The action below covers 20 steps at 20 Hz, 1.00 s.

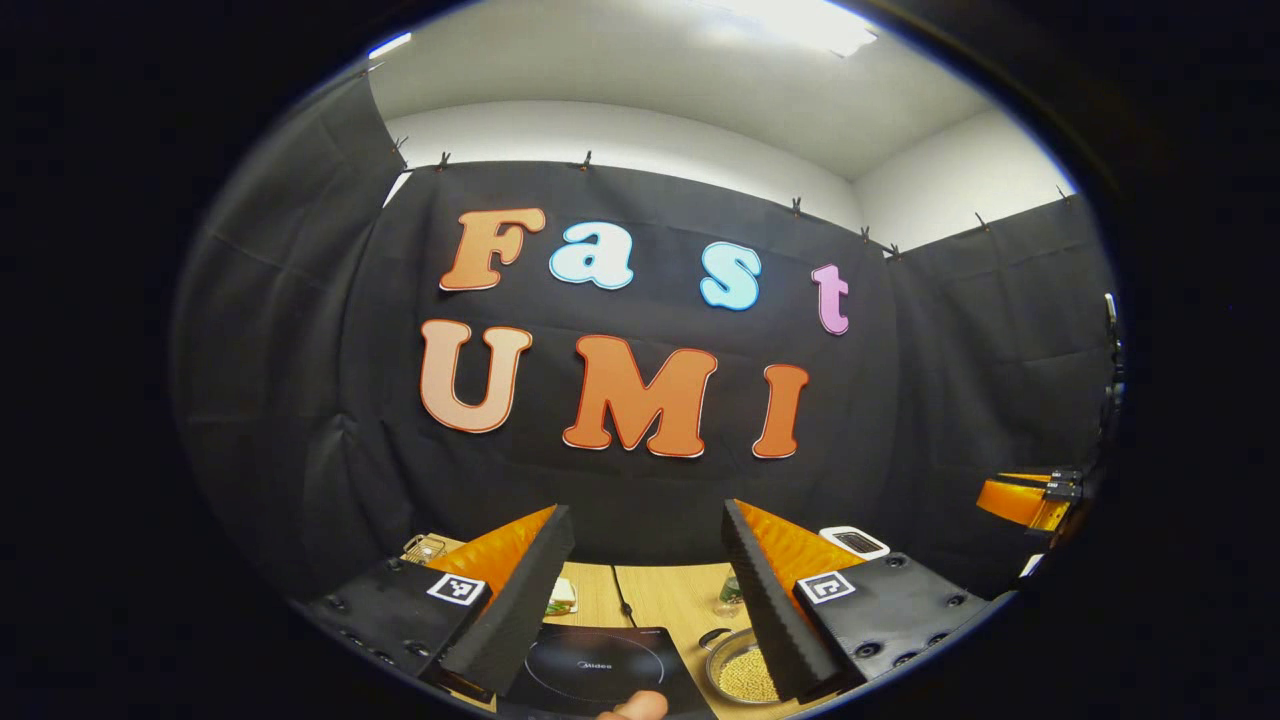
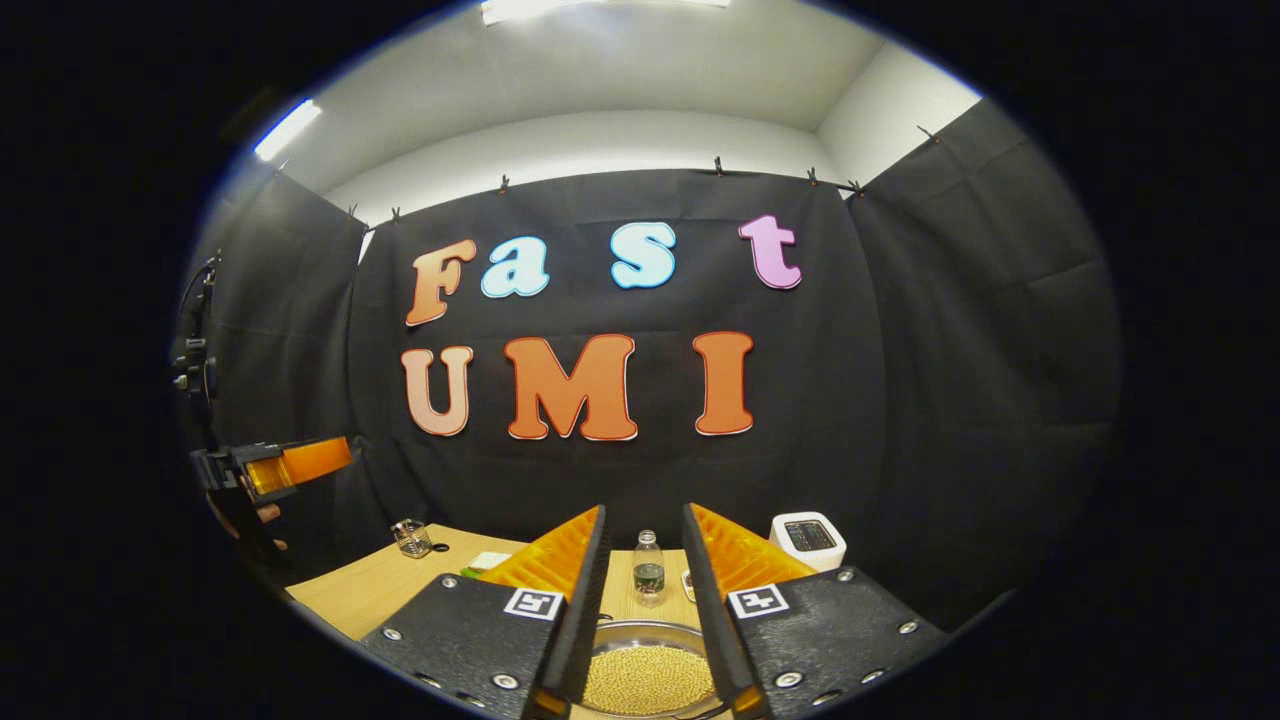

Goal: First push the handle of the pot to place it horizontally, then grasp the pot with both hands and set it on the induction cooktop.

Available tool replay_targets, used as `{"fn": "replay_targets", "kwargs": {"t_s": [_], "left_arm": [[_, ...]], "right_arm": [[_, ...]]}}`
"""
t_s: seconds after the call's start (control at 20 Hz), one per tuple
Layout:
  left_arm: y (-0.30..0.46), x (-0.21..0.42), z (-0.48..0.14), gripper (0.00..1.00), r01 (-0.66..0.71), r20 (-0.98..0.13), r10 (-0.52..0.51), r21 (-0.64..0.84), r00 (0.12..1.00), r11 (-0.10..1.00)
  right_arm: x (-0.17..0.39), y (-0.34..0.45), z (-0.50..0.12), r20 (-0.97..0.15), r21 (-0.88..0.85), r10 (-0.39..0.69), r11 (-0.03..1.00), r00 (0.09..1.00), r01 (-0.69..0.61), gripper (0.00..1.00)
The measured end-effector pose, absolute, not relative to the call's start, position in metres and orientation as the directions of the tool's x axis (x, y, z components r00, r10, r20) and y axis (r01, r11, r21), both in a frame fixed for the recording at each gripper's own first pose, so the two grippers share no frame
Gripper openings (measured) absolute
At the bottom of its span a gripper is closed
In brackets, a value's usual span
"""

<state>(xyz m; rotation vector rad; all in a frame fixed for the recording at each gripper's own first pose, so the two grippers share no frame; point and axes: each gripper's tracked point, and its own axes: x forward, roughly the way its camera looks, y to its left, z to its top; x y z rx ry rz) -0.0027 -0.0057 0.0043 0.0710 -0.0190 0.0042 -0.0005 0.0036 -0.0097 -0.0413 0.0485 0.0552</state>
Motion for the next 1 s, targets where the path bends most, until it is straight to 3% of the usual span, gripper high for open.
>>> {"fn": "replay_targets", "kwargs": {"t_s": [0.2,0.4,1.0], "left_arm": [[-0.004,-0.003,0.003,0.99,-0.010,0.018,0.009,0.070,1.000,0.997],[-0.003,-0.002,0.000,0.98,-0.020,0.012,0.019,0.069,1.000,0.997],[0.004,0.002,-0.007,0.98,-0.036,-0.003,0.036,0.063,0.999,0.997]], "right_arm": [[-0.001,0.000,-0.027,-0.082,-0.042,0.043,0.998,0.996,-0.047,0.15],[-0.002,0.006,-0.052,-0.136,-0.027,0.067,0.997,0.988,-0.072,0.00],[-0.024,-0.010,-0.157,-0.345,-0.035,0.037,0.998,0.938,-0.052,0.00]]}}
